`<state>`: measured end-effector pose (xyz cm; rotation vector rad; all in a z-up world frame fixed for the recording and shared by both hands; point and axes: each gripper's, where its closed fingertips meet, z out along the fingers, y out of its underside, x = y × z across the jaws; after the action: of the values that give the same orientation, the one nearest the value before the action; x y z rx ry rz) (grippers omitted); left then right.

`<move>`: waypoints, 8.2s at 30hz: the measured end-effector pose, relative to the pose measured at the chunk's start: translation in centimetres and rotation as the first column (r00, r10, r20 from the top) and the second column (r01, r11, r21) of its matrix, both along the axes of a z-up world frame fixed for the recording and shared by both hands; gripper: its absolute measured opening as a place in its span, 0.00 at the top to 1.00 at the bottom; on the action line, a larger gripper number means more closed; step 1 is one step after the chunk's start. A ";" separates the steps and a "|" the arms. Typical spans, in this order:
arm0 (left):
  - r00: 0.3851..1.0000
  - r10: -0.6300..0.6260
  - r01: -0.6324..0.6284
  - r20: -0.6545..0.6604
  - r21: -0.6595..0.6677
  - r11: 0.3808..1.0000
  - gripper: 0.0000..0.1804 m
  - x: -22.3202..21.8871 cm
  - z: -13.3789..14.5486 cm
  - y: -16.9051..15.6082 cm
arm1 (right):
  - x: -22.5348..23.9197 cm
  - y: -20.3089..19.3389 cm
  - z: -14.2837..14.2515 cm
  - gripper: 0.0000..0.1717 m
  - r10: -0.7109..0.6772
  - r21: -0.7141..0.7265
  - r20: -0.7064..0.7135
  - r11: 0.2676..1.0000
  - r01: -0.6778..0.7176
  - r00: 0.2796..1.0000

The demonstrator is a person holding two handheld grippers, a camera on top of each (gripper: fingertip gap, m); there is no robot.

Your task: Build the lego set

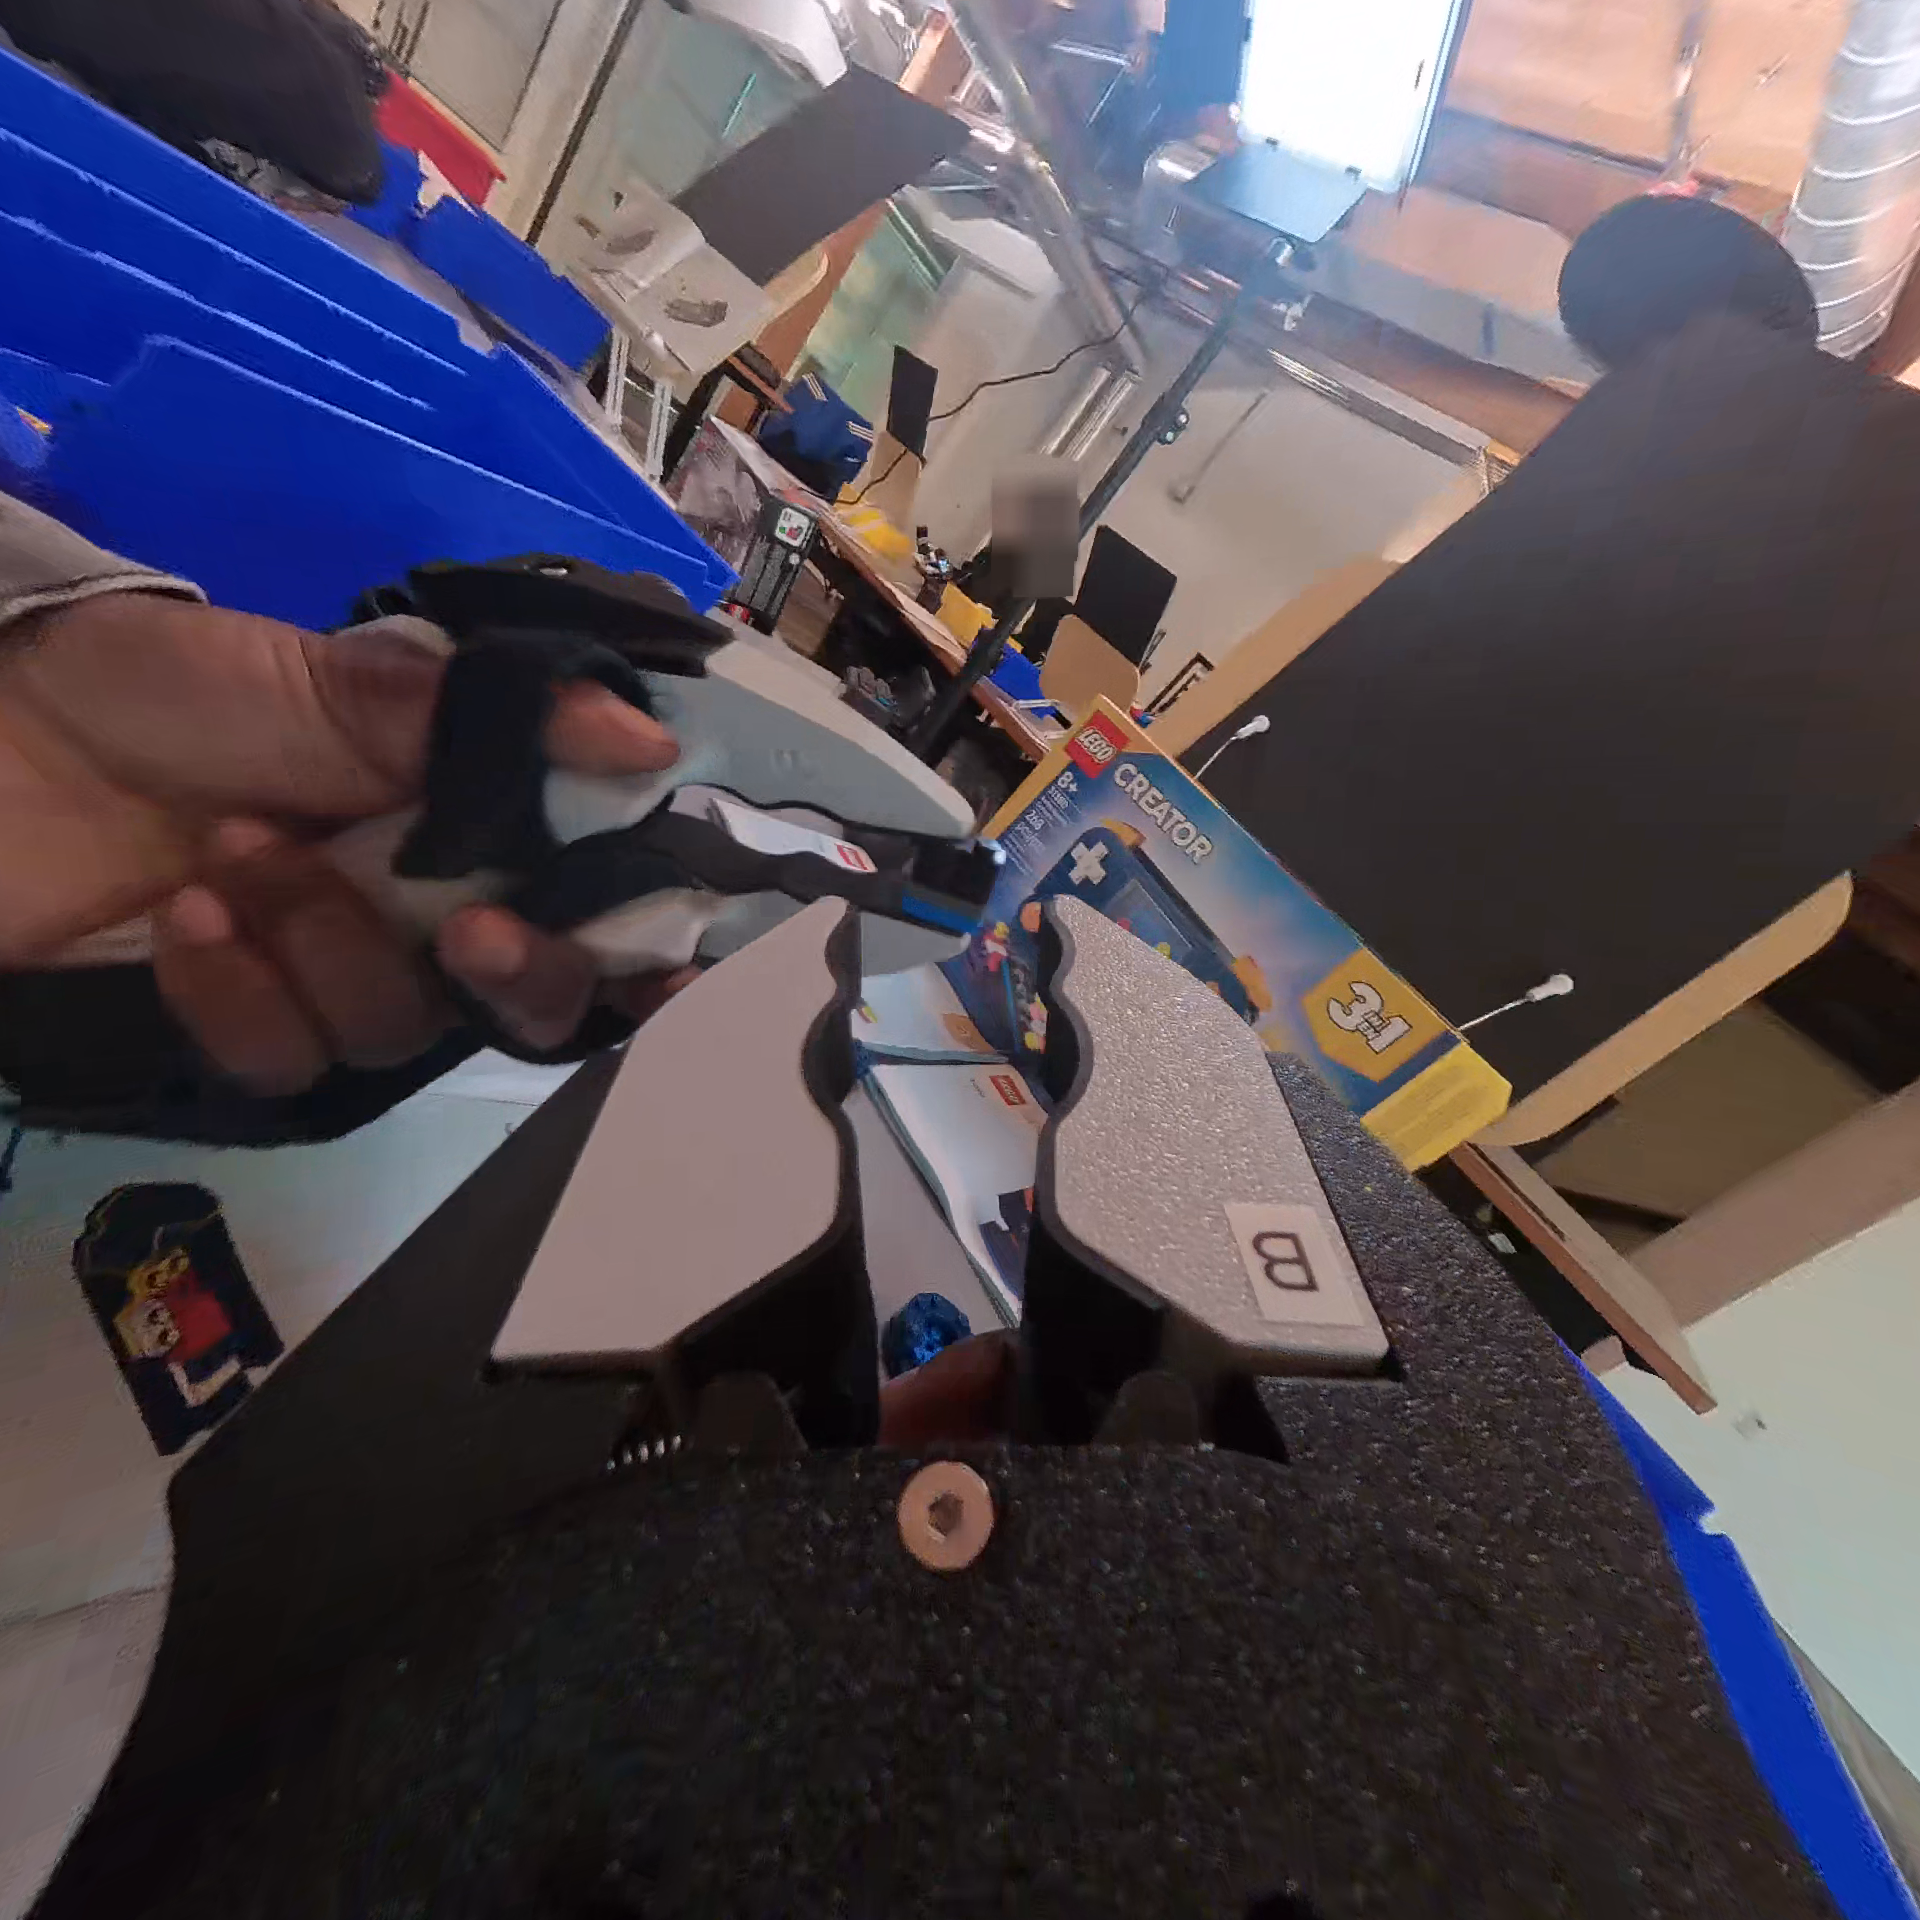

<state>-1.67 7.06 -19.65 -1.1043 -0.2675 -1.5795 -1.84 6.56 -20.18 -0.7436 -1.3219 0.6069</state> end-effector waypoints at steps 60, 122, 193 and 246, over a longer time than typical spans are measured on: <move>0.156 0.001 0.187 -0.988 0.030 0.982 0.77 3.9 -7.5 5.0 | 6.4 8.6 -0.8 0.90 0.377 -0.688 -0.326 0.534 -0.492 0.867; 0.362 0.103 0.299 -0.926 0.220 0.929 0.91 6.8 -5.8 0.4 | 5.7 0.5 -4.1 0.90 0.642 -0.631 0.196 0.661 -0.406 0.741; 0.041 -0.309 0.147 -0.950 -0.300 0.943 0.66 1.6 -15.6 2.2 | 1.6 6.8 -14.5 0.91 0.182 -0.209 0.966 0.969 0.134 0.184; 0.021 -0.296 0.155 -0.955 -0.290 0.944 0.64 1.7 -15.7 2.0 | 0.6 6.9 -14.0 1.00 0.407 -0.561 0.551 0.827 -0.038 0.729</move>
<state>0.04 9.07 -35.33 -2.1741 0.8874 -0.6272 -1.26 13.47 -34.19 -1.3333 -1.9594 0.9878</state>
